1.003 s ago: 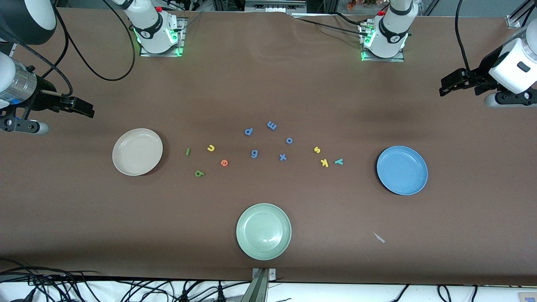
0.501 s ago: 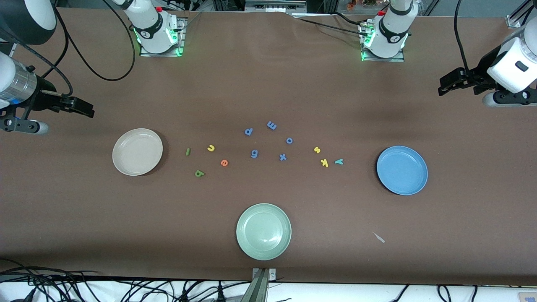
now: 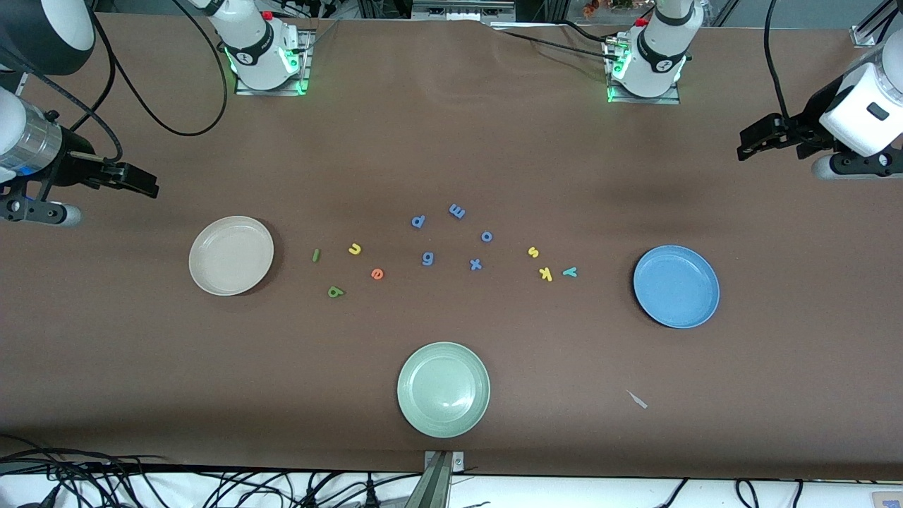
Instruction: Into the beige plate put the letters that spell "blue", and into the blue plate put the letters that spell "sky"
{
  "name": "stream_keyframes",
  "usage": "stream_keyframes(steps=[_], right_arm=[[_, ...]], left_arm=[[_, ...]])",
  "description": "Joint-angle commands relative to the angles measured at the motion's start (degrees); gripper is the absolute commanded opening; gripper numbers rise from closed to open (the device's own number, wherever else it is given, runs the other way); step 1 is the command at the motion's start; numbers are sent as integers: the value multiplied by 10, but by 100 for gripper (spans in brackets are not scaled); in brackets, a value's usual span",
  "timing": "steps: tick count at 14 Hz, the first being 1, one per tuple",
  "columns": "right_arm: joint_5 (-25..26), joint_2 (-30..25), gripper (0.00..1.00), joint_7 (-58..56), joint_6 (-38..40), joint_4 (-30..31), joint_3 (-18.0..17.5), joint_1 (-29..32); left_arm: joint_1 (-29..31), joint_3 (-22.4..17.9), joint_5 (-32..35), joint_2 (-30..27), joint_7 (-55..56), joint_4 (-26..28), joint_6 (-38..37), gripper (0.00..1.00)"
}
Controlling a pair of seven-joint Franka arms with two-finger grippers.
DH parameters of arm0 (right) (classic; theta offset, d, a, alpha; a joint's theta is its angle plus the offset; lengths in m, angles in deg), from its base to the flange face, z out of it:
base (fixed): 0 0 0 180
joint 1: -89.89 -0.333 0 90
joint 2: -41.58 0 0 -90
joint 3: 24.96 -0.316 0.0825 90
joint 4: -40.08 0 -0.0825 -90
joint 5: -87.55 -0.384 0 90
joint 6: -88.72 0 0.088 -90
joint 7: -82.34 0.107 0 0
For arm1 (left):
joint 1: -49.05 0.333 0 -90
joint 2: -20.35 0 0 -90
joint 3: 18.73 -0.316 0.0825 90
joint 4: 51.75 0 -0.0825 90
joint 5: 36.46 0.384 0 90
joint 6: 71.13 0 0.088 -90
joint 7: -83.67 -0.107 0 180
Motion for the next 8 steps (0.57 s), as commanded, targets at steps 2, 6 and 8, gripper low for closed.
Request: stream_keyframes(steps=[2,6,8], right_arm=[[-12,0,100,-8,4,-6,2,0],[-8,1,100,-8,7,-6,1,0],[-3,2,100,-8,6,-7,-2,-5]], left_arm=[[-2,2,-4,1,2,-12,-13,100],[-2,2,-4,1,2,-12,-13,100],[-3,6,-5,1,2,-14,-13,100]])
